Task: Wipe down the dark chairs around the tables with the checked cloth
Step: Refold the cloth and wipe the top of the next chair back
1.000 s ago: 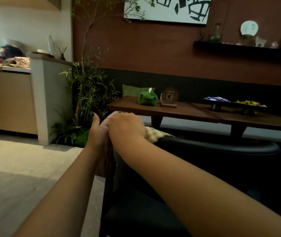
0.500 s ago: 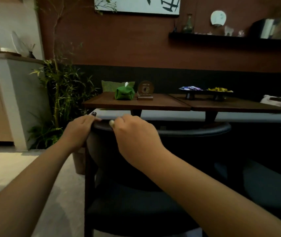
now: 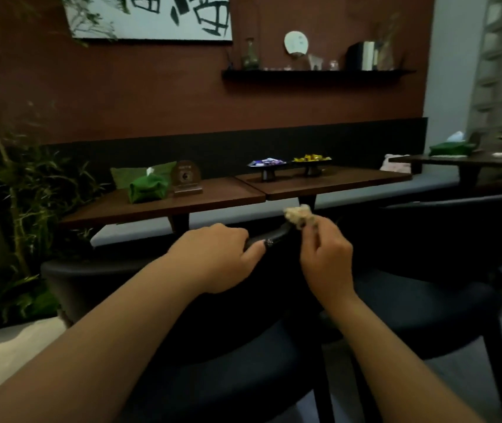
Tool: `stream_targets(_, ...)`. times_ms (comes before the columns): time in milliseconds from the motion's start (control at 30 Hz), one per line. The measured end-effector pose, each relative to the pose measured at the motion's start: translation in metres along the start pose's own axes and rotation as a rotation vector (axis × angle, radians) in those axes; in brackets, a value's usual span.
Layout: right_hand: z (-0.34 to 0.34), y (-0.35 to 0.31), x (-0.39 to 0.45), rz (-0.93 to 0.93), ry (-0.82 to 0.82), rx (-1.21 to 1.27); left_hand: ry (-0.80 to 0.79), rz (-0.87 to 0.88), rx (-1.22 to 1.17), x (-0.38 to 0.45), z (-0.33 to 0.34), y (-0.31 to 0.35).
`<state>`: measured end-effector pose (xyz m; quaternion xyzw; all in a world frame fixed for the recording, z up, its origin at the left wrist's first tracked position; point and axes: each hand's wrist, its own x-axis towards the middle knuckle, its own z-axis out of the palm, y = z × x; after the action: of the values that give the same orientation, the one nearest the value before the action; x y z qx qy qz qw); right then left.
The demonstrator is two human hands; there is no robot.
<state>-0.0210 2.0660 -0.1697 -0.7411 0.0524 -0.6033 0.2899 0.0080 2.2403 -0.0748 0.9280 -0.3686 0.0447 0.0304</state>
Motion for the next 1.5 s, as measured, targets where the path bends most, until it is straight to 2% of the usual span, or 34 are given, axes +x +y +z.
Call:
stream_targets(100, -0.012, 0.041, 0.024, 0.74, 0.235, 0.243, -0.206, -0.014, -0.102, 0.046, -0.004, 0.021)
stream_targets(133, -0.015, 0.051, 0.029, 0.89, 0.326, 0.359, -0.262, -0.014, -0.137, 0.063, -0.004, 0.027)
stream_targets(200, -0.017, 0.063, 0.033, 1.001, 0.413, 0.512, -0.36, 0.006, -0.226, 0.092, -0.003, 0.04)
stream_targets(333, 0.007, 0.063, 0.038, 0.92, 0.397, 0.672, -0.378, 0.016, -0.219, 0.136, 0.005, 0.052)
stream_targets(400, 0.028, 0.062, 0.041, 0.828, 0.268, 0.686, -0.341, 0.044, -0.218, 0.145, 0.009, 0.052)
stream_targets(467, 0.048, 0.065, 0.038, 0.708, 0.088, 0.707, -0.35, 0.022, -0.364, 0.146, 0.01, 0.048)
stream_targets(533, 0.059, 0.078, 0.035, 0.673, 0.008, 0.732, -0.368, 0.026, -0.435, 0.145, 0.007, 0.049)
stream_targets(600, 0.068, 0.098, 0.024, 0.729, 0.007, 0.742, -0.349, 0.031, -0.426, 0.149, 0.009, 0.047)
stream_targets(700, 0.08, 0.121, -0.003, 0.912, 0.03, 0.747, -0.339, 0.025, -0.371, 0.15, 0.01, 0.047)
stream_targets(767, 0.083, 0.124, -0.008, 0.943, 0.05, 0.782, -0.337, 0.029, -0.371, 0.149, 0.01, 0.048)
stream_targets(867, 0.067, 0.101, 0.021, 0.821, 0.057, 0.799, -0.337, 0.067, -0.33, 0.145, 0.01, 0.05)
stream_targets(967, 0.05, 0.077, 0.049, 0.547, 0.046, 0.72, -0.346, 0.068, -0.339, 0.144, 0.008, 0.05)
stream_targets(1033, 0.05, 0.075, 0.045, 0.505, 0.061, 0.698, -0.339, 0.088, -0.287, 0.145, 0.009, 0.047)
stream_targets(1100, 0.06, 0.086, 0.027, 0.592, 0.113, 0.678, -0.321, 0.067, -0.274, 0.145, 0.008, 0.048)
stream_targets(1167, 0.073, 0.102, 0.003, 0.774, 0.182, 0.651, -0.303, 0.065, -0.235, 0.141, 0.007, 0.049)
stream_targets(1300, 0.095, 0.135, -0.022, 1.06, 0.161, 0.71, -0.256, 0.027, -0.239, 0.143, 0.007, 0.055)
stream_targets(1367, 0.09, 0.128, -0.013, 1.067, 0.168, 0.756, -0.242, 0.018, -0.245, 0.142, 0.008, 0.056)
stream_targets(1500, 0.067, 0.101, 0.004, 0.862, 0.139, 0.801, -0.252, 0.033, -0.275, 0.139, 0.006, 0.057)
